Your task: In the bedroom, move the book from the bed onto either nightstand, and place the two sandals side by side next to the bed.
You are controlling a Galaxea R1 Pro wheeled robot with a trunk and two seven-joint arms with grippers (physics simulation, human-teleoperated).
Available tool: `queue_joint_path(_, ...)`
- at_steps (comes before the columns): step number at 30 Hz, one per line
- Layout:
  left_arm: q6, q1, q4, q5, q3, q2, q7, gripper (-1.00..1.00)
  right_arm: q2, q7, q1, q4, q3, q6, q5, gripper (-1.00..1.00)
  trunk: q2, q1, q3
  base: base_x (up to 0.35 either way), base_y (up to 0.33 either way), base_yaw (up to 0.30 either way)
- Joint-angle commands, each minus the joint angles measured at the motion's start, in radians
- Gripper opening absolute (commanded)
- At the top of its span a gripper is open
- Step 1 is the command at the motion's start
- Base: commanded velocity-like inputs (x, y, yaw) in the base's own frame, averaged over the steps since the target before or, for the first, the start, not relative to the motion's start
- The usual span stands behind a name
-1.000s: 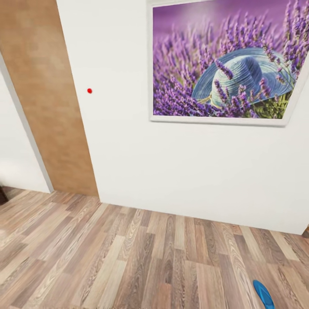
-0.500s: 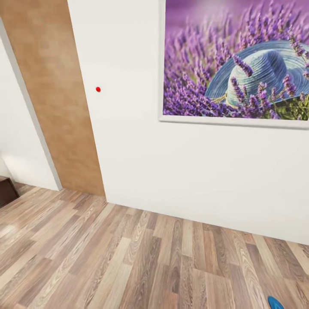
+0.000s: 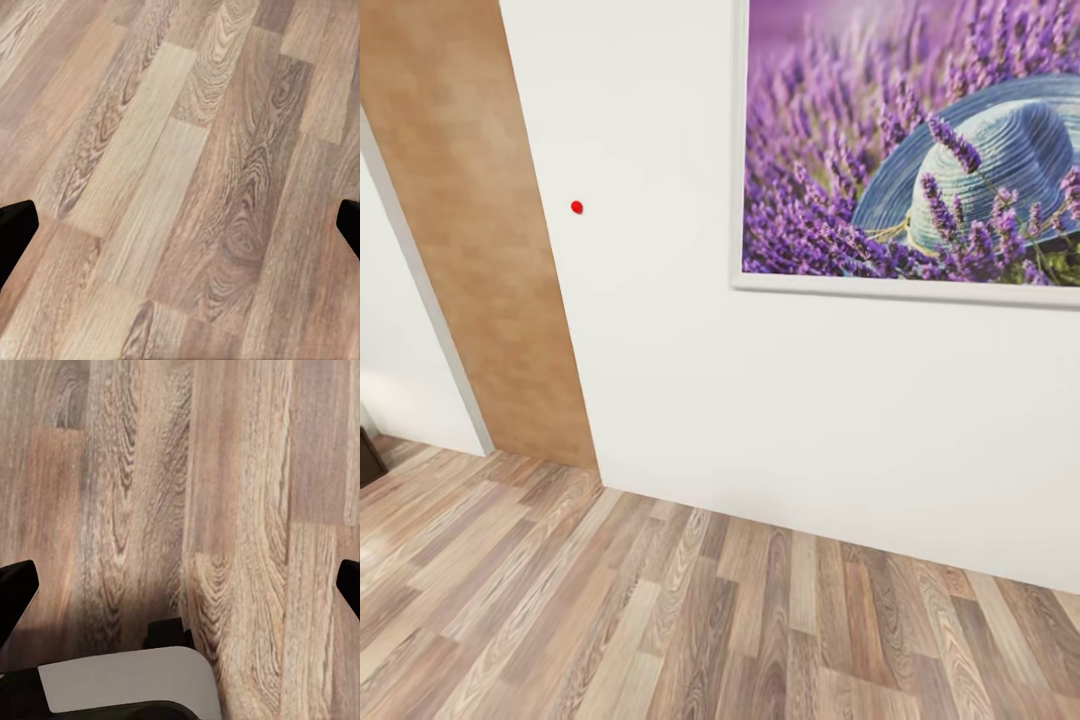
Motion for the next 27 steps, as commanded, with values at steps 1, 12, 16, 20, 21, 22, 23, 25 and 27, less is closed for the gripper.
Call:
queue_joint_path(1,-0.002,0.000,0.000,0.007,0.001,0.000,-0.001,1.00,0.000,0.000,-0.001,0.001,-0.001,-0.004,-0.005,1.00,0.000,0.001,-0.001,0.315,0.000,0.000)
queue_joint_path(12,-0.002,0.000,0.000,0.007,0.001,-0.001,-0.001,1.00,-0.001,0.001,-0.001,0.001,-0.001,-0.004,-0.004,1.00,0.000,0.001,-0.001,0.297,0.000,0.000)
queue_joint_path(16,-0.002,0.000,0.000,0.007,0.001,-0.001,-0.001,1.00,-0.002,0.001,-0.001,0.001,-0.001,-0.004,-0.007,1.00,0.000,0.001,-0.001,0.128,0.000,-0.041)
queue_joint_path(20,-0.002,0.000,0.000,0.007,0.000,-0.001,-0.001,1.00,-0.002,0.002,-0.001,0.001,-0.001,-0.004,-0.009,1.00,0.000,0.001,-0.001,0.034,0.000,-0.195)
queue_joint_path(21,-0.002,0.000,0.000,0.007,0.000,-0.002,-0.001,1.00,-0.002,0.002,-0.001,0.001,-0.001,-0.004,-0.009,1.00,0.000,0.001,-0.001,0.014,0.000,-0.247)
queue_joint_path(22,-0.002,0.000,0.000,0.007,0.000,-0.002,-0.001,1.00,-0.002,0.002,-0.001,0.001,-0.001,-0.004,-0.009,1.00,0.000,0.001,-0.001,0.011,0.000,-0.255)
queue_joint_path(23,-0.002,0.000,0.000,0.007,0.000,-0.002,-0.001,1.00,-0.002,0.002,-0.001,0.001,-0.001,-0.004,-0.009,1.00,0.000,0.001,-0.001,0.009,0.000,-0.260)
queue_joint_path(25,-0.002,0.000,0.000,0.007,0.001,-0.002,-0.001,1.00,-0.002,0.002,-0.001,0.001,-0.001,-0.004,-0.009,1.00,0.000,0.001,-0.001,0.006,0.000,-0.267)
queue_joint_path(27,-0.002,0.000,0.000,0.007,0.000,-0.002,-0.001,1.00,-0.002,0.002,-0.001,0.001,-0.001,-0.004,-0.009,1.00,0.000,0.001,-0.001,0.004,0.000,-0.274)
